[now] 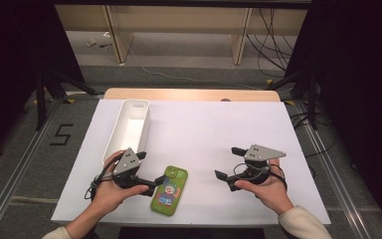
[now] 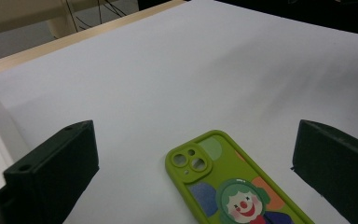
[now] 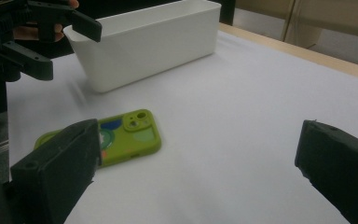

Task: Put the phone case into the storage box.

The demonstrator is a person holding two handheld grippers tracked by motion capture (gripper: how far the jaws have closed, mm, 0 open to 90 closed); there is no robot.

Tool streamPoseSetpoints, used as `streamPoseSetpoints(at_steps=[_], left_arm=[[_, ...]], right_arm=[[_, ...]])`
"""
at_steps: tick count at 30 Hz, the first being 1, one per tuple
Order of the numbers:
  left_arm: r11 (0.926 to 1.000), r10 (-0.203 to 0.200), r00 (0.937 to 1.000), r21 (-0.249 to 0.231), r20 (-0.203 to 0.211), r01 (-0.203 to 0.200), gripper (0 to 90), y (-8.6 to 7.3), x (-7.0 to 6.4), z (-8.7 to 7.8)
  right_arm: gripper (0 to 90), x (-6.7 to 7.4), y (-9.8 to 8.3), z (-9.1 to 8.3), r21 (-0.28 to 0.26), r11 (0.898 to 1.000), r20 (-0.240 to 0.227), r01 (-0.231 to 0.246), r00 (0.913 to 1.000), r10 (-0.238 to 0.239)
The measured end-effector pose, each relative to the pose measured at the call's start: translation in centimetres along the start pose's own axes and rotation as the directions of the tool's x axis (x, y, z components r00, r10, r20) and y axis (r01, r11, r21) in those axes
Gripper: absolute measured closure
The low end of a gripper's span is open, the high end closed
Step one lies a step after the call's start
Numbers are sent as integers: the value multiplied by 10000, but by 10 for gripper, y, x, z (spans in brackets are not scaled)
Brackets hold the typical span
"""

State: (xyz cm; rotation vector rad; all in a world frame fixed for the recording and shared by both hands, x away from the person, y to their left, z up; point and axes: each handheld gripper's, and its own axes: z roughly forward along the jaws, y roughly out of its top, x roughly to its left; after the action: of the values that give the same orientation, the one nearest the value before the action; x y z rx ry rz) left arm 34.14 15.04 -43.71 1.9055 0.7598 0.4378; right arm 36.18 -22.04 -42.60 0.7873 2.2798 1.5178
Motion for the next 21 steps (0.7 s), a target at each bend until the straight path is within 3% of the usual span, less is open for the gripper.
streamPoseSetpoints(at_steps=[5,21], left_arm=[[9998,17,9997,205,248,-22,0,1,-5,7],[9950,-3,9989,1001,468,-44,0,4,-15,33]], right_arm=[[15,-3,-5,-10,-55,10000,213,-34,9998,35],[14,-6,-11,-32,-499,9986,777,-182,9967,220]])
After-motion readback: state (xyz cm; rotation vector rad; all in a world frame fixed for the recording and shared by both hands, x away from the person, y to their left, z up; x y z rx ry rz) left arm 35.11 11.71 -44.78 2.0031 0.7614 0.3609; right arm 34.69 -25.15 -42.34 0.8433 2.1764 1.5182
